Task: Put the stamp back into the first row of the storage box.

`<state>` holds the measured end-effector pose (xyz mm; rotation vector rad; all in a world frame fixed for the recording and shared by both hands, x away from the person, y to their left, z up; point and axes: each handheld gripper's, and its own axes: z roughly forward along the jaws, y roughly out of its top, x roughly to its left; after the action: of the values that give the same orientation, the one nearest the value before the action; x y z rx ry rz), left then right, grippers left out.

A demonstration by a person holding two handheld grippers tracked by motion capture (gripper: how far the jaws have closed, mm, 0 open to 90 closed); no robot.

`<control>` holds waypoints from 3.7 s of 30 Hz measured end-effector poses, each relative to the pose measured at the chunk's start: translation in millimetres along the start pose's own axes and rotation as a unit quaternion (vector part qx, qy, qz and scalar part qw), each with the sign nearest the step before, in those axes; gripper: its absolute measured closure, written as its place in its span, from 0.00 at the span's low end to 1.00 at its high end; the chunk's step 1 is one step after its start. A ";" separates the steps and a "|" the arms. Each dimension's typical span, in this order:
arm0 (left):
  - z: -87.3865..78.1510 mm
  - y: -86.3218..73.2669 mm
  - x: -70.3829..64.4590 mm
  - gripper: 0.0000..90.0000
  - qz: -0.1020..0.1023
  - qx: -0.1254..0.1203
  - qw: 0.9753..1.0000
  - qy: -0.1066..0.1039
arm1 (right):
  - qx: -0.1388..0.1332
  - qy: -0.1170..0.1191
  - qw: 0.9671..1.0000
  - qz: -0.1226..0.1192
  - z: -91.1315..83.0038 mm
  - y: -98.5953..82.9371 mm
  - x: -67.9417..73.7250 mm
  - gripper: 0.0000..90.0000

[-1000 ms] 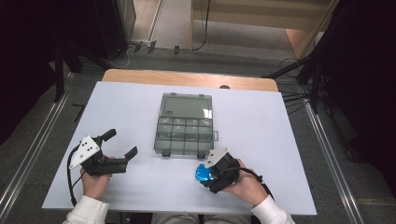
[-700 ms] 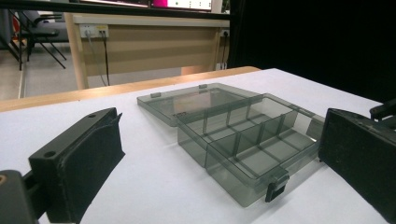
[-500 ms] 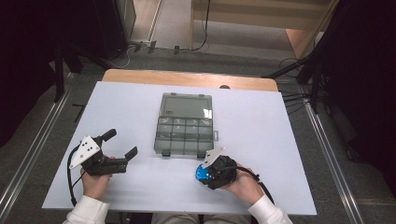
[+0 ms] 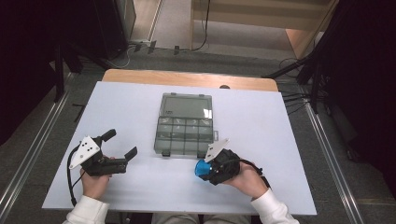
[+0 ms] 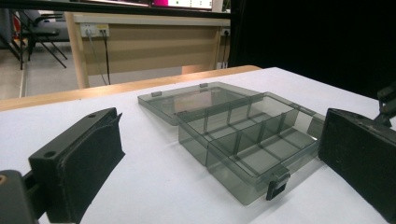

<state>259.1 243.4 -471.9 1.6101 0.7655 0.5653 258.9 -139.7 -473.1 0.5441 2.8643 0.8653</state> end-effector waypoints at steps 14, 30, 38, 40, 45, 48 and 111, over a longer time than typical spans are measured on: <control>-0.6 0.1 -0.2 0.00 0.000 -0.001 1.000 0.000 | -0.006 0.005 1.000 0.007 -20.0 26.4 -27.8 0.47; -1.0 0.3 -0.4 0.00 -0.001 -0.003 1.000 -0.001 | 0.014 0.000 1.000 -0.017 -24.7 68.0 -60.3 0.47; -0.3 0.1 -1.2 0.00 -0.001 -0.003 1.000 -0.005 | 0.025 -0.002 0.999 -0.031 -21.0 90.0 -76.4 0.47; -0.3 0.1 -1.0 0.00 -0.002 -0.004 1.000 -0.006 | 0.025 -0.003 0.999 -0.037 -16.7 96.9 -83.6 0.47; -0.3 0.0 -0.9 0.00 -0.002 -0.004 1.000 -0.006 | 0.025 -0.005 0.999 -0.044 -9.1 105.1 -92.7 0.47; -0.5 0.1 -1.0 0.00 -0.002 -0.004 1.000 -0.006 | 0.032 -0.003 0.999 -0.042 -0.4 109.7 -98.7 0.47; 1.4 -0.7 -2.9 0.00 -0.007 0.000 1.000 -0.016 | -0.019 -0.101 0.987 0.123 -44.6 58.9 -102.1 0.00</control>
<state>258.1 240.3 -472.7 1.6086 0.7529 0.5284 363.4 -154.4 -404.2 0.9391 2.6282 0.8417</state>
